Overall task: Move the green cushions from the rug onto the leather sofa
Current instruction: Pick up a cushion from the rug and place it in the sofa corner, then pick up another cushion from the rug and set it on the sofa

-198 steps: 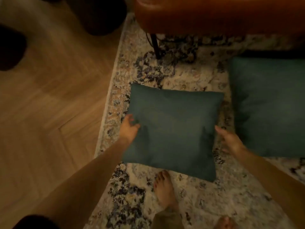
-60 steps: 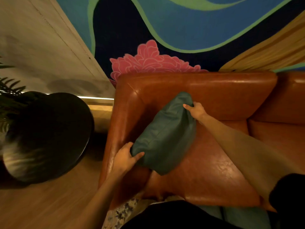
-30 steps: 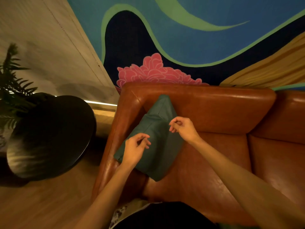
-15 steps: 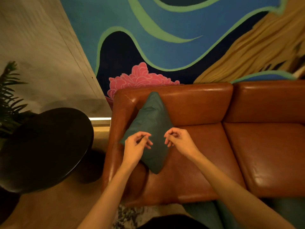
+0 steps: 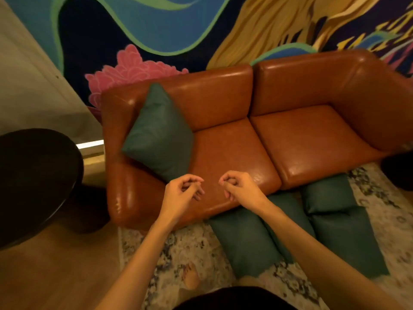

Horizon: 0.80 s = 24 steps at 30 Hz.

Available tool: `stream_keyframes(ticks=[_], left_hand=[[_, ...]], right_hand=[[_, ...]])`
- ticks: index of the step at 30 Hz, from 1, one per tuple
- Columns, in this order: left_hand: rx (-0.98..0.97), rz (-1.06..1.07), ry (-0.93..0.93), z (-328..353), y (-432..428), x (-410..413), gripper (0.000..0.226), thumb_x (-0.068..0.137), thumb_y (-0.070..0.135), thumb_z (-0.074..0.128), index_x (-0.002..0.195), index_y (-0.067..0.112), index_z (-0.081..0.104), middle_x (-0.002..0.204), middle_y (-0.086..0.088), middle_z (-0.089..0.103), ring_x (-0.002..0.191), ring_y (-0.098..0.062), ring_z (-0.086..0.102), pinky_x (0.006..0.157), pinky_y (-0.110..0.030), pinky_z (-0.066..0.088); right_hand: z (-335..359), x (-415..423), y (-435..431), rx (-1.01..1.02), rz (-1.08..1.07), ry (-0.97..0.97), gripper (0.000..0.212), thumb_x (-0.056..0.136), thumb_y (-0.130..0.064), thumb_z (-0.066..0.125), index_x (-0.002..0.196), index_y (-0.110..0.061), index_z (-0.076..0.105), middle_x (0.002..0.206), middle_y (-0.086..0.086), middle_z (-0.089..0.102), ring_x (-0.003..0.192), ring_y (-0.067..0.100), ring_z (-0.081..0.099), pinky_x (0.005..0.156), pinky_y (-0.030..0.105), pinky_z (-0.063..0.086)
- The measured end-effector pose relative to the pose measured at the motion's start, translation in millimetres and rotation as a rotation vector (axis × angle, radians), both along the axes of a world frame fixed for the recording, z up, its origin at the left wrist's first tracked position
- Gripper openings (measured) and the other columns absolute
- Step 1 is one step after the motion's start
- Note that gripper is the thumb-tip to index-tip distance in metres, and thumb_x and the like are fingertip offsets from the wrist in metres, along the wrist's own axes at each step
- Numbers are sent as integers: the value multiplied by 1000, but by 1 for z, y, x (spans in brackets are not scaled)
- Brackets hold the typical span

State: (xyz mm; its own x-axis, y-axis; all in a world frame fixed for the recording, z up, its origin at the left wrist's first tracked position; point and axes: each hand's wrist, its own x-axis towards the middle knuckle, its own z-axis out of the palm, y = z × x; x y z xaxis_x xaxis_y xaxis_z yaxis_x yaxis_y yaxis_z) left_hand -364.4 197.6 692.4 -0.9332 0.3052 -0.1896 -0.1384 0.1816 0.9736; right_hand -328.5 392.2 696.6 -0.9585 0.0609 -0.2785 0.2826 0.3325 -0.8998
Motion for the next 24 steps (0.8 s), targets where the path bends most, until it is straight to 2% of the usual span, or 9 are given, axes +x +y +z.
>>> stream_keyframes(ticks=[4,7,13,18,22,24], left_hand=[[-52,-57,-32,-5,36,45,13,92,5,57,91,6,69,70,-16,69,51,-19,61,53,-24,50],[-96,-80,-70,-17,75,87,13,91,3,56,93,3,69,71,-15,70,52,-21,62,54,-26,50],[-166,-100,-154,-59,151,177,13,92,4,55,94,3,68,72,-14,70,55,-18,63,56,-22,51],[-134,13,-353,-95,192,232,19,93,-4,46,102,-8,62,72,-15,66,44,-9,60,44,-14,43],[-155,78,-536,-154,205,260,25,92,-8,40,111,-1,54,62,-8,66,38,-7,57,40,-17,42],[-174,81,-601,-190,207,265,27,91,-11,38,113,-1,51,64,-12,63,37,-5,56,37,-15,39]], right_hand=[[-10,57,48,-6,-14,-46,19,94,-14,57,77,-22,62,52,1,60,43,12,50,48,23,43],[-19,105,93,-22,-44,-82,16,94,-10,57,79,-12,63,55,6,61,45,14,51,49,24,45],[-63,195,179,-118,-70,-195,15,94,-5,56,80,-5,62,54,7,60,41,11,51,47,20,45],[-108,253,216,-187,-133,-406,18,93,-1,54,78,-4,61,49,6,58,34,8,50,40,17,43],[-162,279,228,-195,-173,-598,16,92,-4,56,77,-8,60,44,-1,59,33,8,51,39,18,40],[-196,281,230,-202,-174,-654,18,92,-3,54,76,-10,61,43,-1,60,33,8,52,40,17,39]])
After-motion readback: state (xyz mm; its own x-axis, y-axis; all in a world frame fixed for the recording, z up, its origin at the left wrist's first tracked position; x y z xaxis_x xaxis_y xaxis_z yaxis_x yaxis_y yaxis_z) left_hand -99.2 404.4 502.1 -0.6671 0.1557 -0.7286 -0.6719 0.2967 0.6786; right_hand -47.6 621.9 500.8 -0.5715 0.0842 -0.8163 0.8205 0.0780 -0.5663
